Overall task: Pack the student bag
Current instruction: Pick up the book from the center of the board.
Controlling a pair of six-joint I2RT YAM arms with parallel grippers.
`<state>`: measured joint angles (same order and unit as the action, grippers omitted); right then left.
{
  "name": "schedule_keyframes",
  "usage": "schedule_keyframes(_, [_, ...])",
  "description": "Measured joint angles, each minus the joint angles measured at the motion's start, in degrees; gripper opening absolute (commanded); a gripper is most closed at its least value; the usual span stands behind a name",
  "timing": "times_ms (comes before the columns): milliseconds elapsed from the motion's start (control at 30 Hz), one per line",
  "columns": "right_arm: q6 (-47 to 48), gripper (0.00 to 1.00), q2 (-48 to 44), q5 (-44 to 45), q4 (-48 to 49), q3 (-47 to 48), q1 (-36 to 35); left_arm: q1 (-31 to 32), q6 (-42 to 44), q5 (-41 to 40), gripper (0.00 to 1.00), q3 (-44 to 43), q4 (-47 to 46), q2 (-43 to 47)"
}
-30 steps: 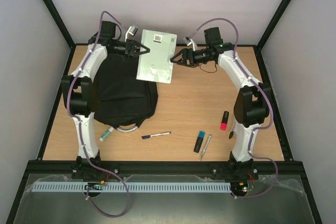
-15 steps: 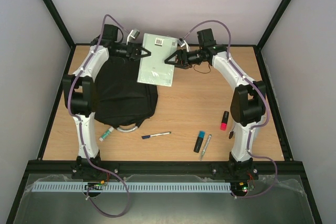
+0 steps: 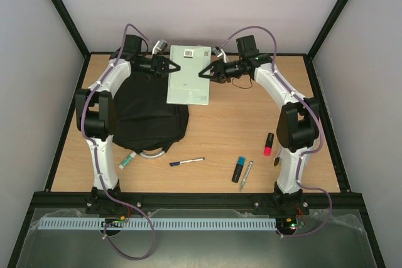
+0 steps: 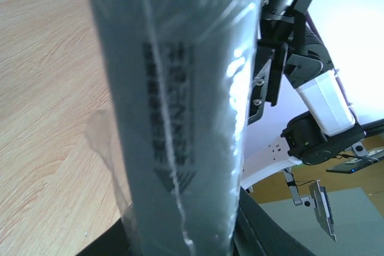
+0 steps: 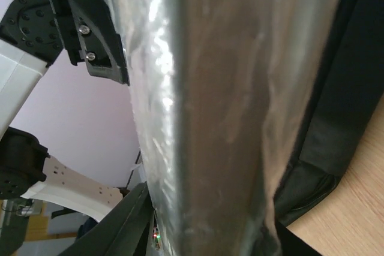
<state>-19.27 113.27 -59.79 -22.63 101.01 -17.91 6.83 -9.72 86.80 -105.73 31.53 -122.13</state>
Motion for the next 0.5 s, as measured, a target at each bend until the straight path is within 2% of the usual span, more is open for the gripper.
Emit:
schedule_keyframes(133, [-1.29,0.25,-0.42,0.15,1.01,-0.04,0.04,0.02,-0.94,-0.68,0.34,2.45,-0.94,0.48])
schedule_keyframes(367, [-2.82,0.12,-1.42,0.76,2.38,-0.09,-0.24,0.42,-1.57,-2.64,0.6,3.89,-1.07,0.81])
schedule_keyframes(500, [-3.28,0.06,-1.46,1.11,2.49,-0.59,0.09,0.39,-1.77,-4.13,0.64,4.46,-1.05,1.79])
